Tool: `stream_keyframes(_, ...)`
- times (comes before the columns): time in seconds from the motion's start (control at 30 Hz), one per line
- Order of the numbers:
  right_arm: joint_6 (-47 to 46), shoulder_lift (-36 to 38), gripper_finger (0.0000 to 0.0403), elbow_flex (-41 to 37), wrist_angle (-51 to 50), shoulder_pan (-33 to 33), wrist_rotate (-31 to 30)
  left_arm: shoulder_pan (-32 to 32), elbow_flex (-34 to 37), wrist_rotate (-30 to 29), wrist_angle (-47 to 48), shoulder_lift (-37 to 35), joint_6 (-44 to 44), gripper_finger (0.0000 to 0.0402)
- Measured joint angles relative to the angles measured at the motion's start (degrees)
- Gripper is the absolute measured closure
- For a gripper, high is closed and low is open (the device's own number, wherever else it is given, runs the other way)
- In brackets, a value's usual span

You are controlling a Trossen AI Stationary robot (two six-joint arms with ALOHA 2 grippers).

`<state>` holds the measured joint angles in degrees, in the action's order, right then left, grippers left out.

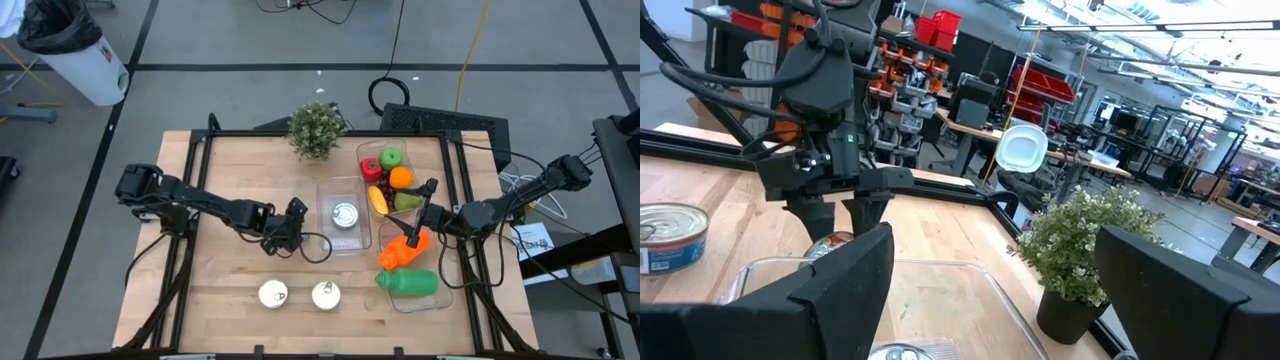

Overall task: Pick & Place Food Item
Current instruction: Put the green tuna can into the middle transparent bin

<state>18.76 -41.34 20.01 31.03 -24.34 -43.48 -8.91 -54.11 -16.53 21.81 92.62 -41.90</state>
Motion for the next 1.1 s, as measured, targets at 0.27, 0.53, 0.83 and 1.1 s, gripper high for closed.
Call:
stream_keyframes(0.27, -0.04, 0.0, 0.0078, 0.0, 0.03, 0.0, 0.01, -1.53, -0.09, -4.12, -0.16, -0.35, 5.92, 0.0267)
stream_keyframes(0.53, -4.75, 0.02, 0.0078, 0.02, 0.99, 0.35, 0.04, -6.88, -5.22, -21.64, 5.79, -4.03, 7.26, 0.0272)
stream_keyframes(0.83, -30.22, -3.31, 0.0078, 2.52, 2.21, 8.67, 11.46, -16.03, -16.14, -39.08, -1.17, -6.78, -20.86, 0.0272)
stream_keyframes(1.1, -54.33, -13.06, 0.0078, 9.34, 4.55, 20.22, 42.01, -16.7, -16.28, -37.66, -23.47, -5.72, -46.59, 0.0272)
